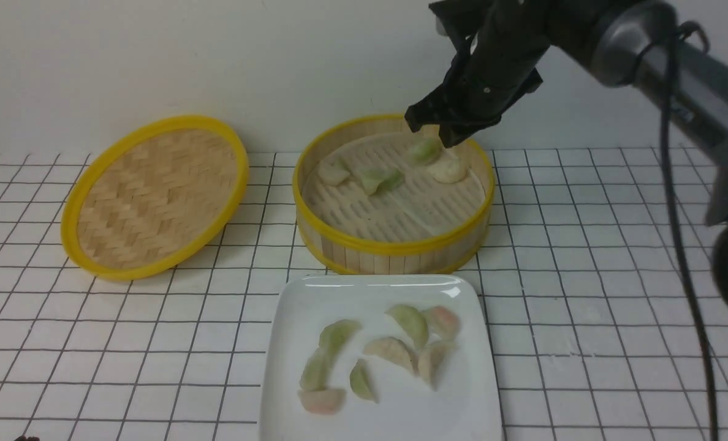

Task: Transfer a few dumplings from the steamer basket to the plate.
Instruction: Use the right arm to grab a dumpling from inside the steamer

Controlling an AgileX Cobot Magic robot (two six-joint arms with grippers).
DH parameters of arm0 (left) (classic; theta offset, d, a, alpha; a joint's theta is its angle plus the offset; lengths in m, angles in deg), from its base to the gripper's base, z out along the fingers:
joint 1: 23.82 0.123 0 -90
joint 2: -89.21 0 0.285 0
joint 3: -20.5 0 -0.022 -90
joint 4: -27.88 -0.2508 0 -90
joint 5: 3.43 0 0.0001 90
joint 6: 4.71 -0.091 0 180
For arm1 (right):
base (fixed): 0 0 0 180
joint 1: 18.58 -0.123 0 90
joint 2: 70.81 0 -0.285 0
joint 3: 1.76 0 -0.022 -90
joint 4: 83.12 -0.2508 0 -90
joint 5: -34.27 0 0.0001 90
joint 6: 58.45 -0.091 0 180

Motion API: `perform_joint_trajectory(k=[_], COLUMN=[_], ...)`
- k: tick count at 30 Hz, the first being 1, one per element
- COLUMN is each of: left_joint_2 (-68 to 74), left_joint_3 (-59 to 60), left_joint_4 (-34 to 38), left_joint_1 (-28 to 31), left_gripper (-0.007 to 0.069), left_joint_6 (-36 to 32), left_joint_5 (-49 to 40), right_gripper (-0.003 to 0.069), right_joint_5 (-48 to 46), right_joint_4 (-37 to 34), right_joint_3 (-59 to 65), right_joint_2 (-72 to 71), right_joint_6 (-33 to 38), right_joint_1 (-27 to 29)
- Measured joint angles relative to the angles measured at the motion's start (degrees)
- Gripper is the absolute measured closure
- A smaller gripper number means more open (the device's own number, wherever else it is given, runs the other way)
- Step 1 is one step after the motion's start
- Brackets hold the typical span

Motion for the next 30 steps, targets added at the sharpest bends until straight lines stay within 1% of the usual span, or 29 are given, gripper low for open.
perform_joint_trajectory(k=[2,4,5,7,8,10,11,12,14,15,16,17,21,25,30], left_joint_2=[0.00,0.00,0.00,0.00,0.00,0.00,0.00,0.00,0.00,0.00,0.00,0.00,0.00,0.00,0.00], left_joint_3=[0.00,0.00,0.00,0.00,0.00,0.00,0.00,0.00,0.00,0.00,0.00,0.00,0.00,0.00,0.00], left_joint_4=[0.00,0.00,0.00,0.00,0.00,0.00,0.00,0.00,0.00,0.00,0.00,0.00,0.00,0.00,0.00], left_joint_1=[0.00,0.00,0.00,0.00,0.00,0.00,0.00,0.00,0.00,0.00,0.00,0.00,0.00,0.00,0.00], left_gripper=[0.0631,0.0631,0.0631,0.0631,0.0631,0.0631,0.0631,0.0631,0.0631,0.0631,0.0631,0.0631,0.0631,0.0631,0.0631], left_joint_6=[0.00,0.00,0.00,0.00,0.00,0.00,0.00,0.00,0.00,0.00,0.00,0.00,0.00,0.00,0.00], left_joint_5=[0.00,0.00,0.00,0.00,0.00,0.00,0.00,0.00,0.00,0.00,0.00,0.00,0.00,0.00,0.00], right_gripper=[0.0599,0.0549,0.0529,0.0468,0.0462,0.0382,0.0375,0.0314,0.0251,0.0224,0.0219,0.0182,0.0149,0.0144,0.0144], right_joint_5=[0.00,0.00,0.00,0.00,0.00,0.00,0.00,0.60,2.44,3.33,3.47,4.56,6.74,9.19,10.10], right_joint_4=[1.43,3.06,3.16,3.16,3.16,3.49,3.63,4.39,5.33,5.70,5.77,6.52,8.17,8.40,7.94], right_joint_3=[-2.54,-7.61,-8.82,-10.87,-11.09,-11.52,-11.51,-11.70,-11.77,-11.77,-11.77,-11.84,-11.84,-11.84,-11.84], right_joint_2=[2.80,7.76,8.78,12.16,12.39,14.39,14.50,15.20,15.54,15.59,15.58,15.58,15.58,15.58,15.58], right_joint_6=[0.00,0.00,0.00,0.00,0.00,0.00,0.00,-0.76,-2.11,-2.92,-2.92,-4.13,-5.82,-6.20,-6.36], right_joint_1=[0.00,0.00,0.00,0.00,0.00,0.00,0.00,0.00,0.00,0.00,0.00,0.00,0.00,0.28,0.91])
